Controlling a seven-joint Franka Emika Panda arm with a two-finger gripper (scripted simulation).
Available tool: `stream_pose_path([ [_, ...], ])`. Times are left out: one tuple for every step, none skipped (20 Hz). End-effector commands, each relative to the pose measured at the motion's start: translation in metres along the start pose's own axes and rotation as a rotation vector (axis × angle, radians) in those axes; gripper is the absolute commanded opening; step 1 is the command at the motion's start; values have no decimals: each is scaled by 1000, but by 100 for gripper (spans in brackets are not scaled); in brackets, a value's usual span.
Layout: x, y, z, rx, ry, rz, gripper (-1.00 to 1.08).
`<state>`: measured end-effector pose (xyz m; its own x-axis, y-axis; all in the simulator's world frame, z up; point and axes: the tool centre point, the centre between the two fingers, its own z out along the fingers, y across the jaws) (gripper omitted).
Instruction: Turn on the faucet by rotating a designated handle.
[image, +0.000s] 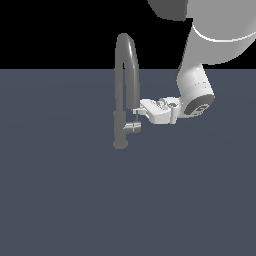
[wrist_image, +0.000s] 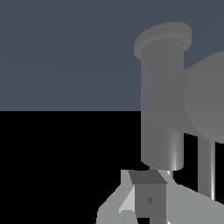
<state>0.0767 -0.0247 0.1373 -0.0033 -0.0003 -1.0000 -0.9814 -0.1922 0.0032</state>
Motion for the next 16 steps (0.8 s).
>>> stream_pose_path([
  [-2,4,0,0,0,0,-100],
  [-3,6,0,0,0,0,-100],
  [-3,8,0,0,0,0,-100],
  [-4,10,0,0,0,0,-100],
  [-5,12,0,0,0,0,-100],
  [-6,14,0,0,0,0,-100],
  [-7,16,0,0,0,0,-100],
  [-8,18,0,0,0,0,-100],
  [-8,20,0,0,0,0,-100],
  [-9,22,0,0,0,0,-100],
  [-10,24,0,0,0,0,-100],
  [-10,24,0,0,0,0,-100],
  [-8,21,0,3,2,0,-100],
  [-8,24,-1,3,2,0,-100],
  [-8,26,0,3,2,0,-100],
  [-8,29,-1,3,2,0,-100],
])
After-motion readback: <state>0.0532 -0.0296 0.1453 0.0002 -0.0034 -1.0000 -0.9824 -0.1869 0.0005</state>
